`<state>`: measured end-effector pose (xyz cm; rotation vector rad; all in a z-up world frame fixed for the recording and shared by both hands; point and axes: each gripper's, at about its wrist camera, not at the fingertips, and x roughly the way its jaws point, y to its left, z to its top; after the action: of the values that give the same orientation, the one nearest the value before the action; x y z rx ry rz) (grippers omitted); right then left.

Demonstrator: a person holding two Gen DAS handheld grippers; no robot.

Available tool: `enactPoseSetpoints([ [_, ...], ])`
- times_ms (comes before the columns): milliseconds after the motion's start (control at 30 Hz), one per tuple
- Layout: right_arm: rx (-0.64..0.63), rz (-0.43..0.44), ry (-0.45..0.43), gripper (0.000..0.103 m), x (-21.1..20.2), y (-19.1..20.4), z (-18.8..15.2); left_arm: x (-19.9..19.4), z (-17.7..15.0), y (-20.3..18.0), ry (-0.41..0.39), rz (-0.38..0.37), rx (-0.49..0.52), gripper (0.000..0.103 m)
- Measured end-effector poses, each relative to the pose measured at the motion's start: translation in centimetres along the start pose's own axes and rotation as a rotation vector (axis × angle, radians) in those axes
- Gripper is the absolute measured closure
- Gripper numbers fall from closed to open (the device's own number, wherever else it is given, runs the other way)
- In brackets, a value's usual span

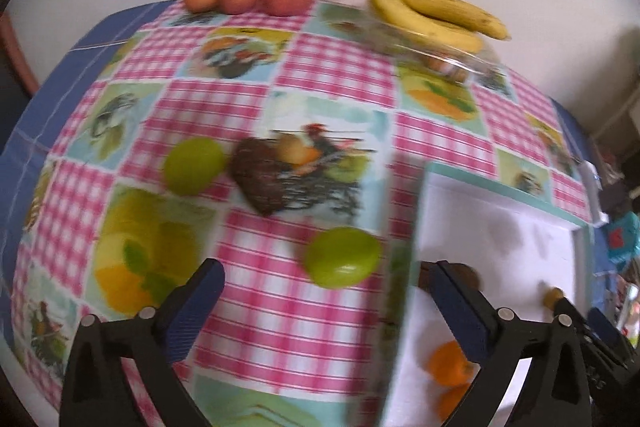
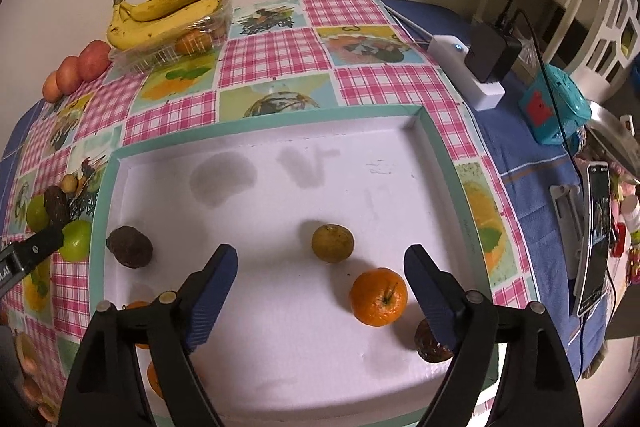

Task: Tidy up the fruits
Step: 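Move both open tools back toward the green fruit on the cloth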

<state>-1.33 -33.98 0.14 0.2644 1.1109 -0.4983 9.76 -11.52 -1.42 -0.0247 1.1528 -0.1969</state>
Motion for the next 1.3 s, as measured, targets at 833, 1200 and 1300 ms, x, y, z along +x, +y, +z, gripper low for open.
enactPoseSetpoints([
  [833, -0.095, 0.3, -0.108, 0.005, -1.4, 14.6, 0.0, -4.3, 3.6, 15.3, -0.169, 0.144, -0.204, 0.0],
  [1200, -0.183, 0.356, -0.15, 0.005, -2.6, 18.5, -0.1, -6.0, 4.4, 19.0, -0.249, 0.105, -0.258, 0.0],
  [1300, -0.18, 0.367, -0.158, 0.005, -2.7, 18.7, 0.0, -6.1, 4.8, 18.8, -0.25, 0.08, -0.239, 0.0],
])
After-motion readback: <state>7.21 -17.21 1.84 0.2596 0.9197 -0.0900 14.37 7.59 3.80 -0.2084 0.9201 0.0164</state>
